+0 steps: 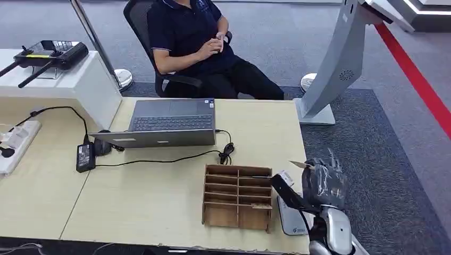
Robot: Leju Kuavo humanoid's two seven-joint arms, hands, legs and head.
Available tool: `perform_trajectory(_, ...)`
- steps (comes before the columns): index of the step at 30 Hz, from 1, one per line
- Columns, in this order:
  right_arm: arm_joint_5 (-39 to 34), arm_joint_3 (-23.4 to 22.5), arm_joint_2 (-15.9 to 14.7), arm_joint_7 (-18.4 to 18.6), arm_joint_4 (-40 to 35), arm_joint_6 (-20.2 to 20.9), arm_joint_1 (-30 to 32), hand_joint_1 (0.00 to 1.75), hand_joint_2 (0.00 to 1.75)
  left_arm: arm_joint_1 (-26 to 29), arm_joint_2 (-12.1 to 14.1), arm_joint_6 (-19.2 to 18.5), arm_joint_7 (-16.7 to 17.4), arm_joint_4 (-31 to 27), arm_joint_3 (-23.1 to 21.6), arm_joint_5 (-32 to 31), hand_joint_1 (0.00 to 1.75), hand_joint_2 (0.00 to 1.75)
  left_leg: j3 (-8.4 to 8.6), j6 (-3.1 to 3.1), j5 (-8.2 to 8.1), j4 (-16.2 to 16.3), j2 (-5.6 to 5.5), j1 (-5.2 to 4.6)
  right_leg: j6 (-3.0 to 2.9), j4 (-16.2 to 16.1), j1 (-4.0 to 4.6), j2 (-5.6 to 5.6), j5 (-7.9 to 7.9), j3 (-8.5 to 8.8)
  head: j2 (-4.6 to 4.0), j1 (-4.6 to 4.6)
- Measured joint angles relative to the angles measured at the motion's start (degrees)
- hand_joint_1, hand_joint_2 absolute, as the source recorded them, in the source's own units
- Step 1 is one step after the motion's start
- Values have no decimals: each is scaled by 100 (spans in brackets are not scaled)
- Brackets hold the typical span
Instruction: Pass the card to the sensor for recognition and then transmit it.
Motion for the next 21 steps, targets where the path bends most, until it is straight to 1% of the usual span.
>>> perform_trajectory(7, -20, 109, -193, 136, -138, 418, 1, 175, 175, 1, 9, 0, -2, 0, 0, 39, 0, 175, 0, 0, 0, 0, 0, -1, 0, 0, -1, 0, 0, 0, 0, 0)
perform_trajectory(10, -33, 151, -317, 199, -190, 533, 4, 175, 175, 2, 22, -2, -4, 0, 0, 50, 0, 175, 0, 0, 0, 0, 0, -1, 0, -1, -1, 0, 0, 0, 0, -2)
perform_trajectory(15, -136, 203, -455, 245, -192, 596, 15, 175, 175, 2, 26, -11, -4, 0, 0, 52, 0, 175, 0, 0, 0, 0, 0, 0, 0, -1, -1, 0, 0, 0, 0, -2)
perform_trajectory(21, -230, 267, -520, 245, -155, 572, 44, 175, 175, 1, 31, -11, -4, 0, 0, 50, 0, 175, 1, 0, 0, 0, 0, 0, 0, -1, 0, 0, 0, 0, 0, -2)
